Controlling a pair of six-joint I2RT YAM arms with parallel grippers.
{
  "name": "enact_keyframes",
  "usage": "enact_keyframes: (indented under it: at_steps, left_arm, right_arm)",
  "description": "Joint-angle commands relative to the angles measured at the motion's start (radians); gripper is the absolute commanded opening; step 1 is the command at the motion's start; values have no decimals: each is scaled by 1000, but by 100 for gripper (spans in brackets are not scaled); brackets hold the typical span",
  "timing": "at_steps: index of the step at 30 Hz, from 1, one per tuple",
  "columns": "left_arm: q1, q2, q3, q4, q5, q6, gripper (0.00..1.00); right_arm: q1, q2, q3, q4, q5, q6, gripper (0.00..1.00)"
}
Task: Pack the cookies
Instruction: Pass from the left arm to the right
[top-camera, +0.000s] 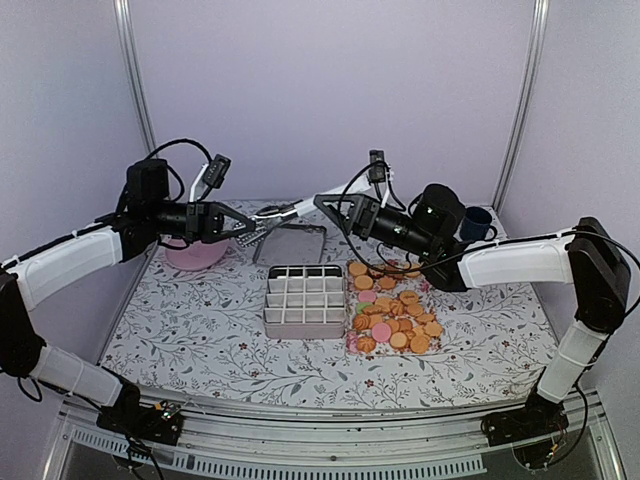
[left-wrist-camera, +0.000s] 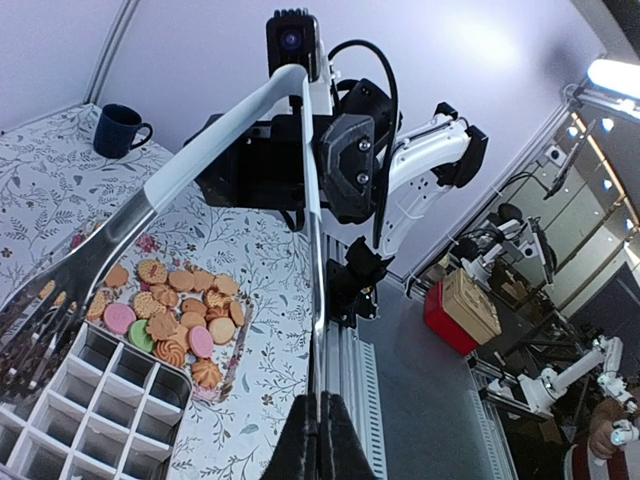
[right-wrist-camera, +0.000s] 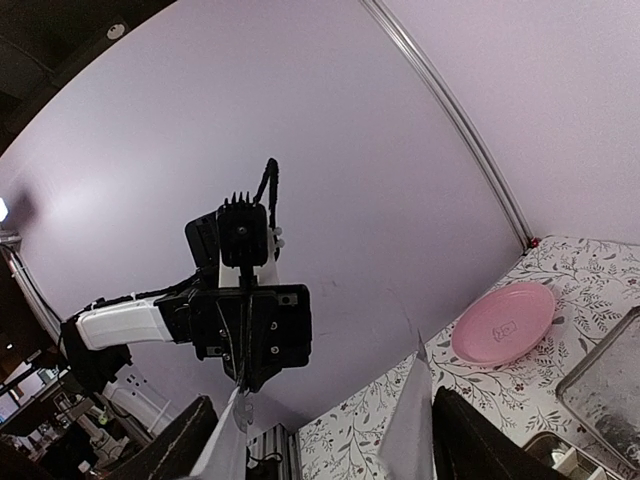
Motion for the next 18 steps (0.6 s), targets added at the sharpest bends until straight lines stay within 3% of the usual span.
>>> enact_keyframes:
  at_steps: [1, 12, 18]
  left_arm:
    - [8, -22, -28, 115, 37, -116, 0]
    - [10, -19, -77, 262, 73, -241, 0]
    - [17, -19, -102, 325, 70, -280, 0]
  right_arm:
    - [22, -31, 14, 8, 5, -41, 74]
    - [36, -48, 1, 5, 94, -98, 77]
    - [39, -9, 41, 10, 43, -68, 70]
